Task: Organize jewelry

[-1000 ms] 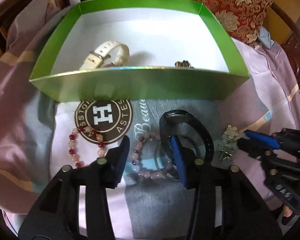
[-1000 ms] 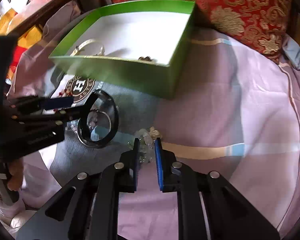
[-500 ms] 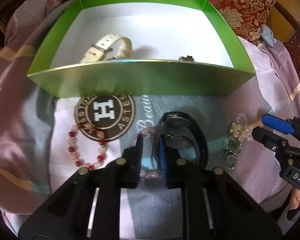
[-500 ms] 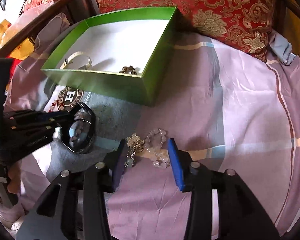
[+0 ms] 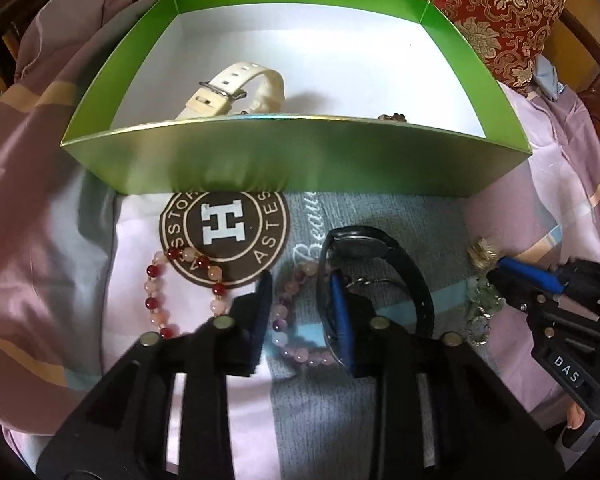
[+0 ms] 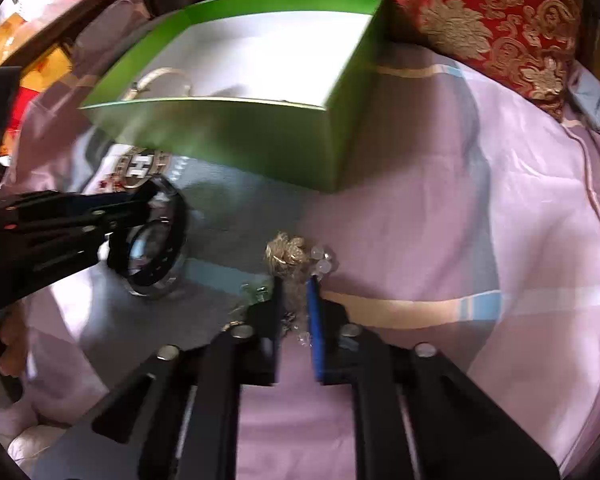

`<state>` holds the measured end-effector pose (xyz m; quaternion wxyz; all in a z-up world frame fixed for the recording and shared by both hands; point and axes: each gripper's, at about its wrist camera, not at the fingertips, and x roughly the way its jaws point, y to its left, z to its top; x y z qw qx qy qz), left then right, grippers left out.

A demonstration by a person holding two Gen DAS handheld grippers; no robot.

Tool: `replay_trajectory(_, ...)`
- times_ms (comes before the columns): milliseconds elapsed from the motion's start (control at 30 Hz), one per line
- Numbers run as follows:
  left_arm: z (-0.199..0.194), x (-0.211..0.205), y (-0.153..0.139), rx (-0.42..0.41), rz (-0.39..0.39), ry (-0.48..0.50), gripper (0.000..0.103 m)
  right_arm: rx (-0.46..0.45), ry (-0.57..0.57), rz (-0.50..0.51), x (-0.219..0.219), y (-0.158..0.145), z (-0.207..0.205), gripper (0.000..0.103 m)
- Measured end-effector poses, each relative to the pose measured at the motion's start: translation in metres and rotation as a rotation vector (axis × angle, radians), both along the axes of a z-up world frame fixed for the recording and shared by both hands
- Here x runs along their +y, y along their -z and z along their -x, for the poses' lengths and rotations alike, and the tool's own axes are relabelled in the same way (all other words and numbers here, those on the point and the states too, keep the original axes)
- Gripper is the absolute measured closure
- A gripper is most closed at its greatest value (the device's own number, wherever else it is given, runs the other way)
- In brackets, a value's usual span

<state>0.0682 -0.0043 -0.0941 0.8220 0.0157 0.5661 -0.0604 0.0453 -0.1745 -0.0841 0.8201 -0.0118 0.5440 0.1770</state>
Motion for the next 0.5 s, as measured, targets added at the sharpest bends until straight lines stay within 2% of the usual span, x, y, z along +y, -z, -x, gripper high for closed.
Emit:
replay_trajectory(200, 0.007, 0.009, -0.006, -0.011, -0.013, -0.013, 0.095, -0.048, 0.009, -0.013, -0.002, -0.015, 0.006, 0.096)
replay_trajectory(400, 0.015, 0.018, -0.030, -0.062, -0.021, -0.024, 0.095, -0.098, 0.046, -0.059, -0.016, -0.038, 0.011, 0.096)
replay_trajectory(500, 0.017, 0.023, -0.039, -0.081, -0.016, -0.028, 0.095, -0.107, 0.045, -0.054, -0.017, -0.040, 0.013, 0.096)
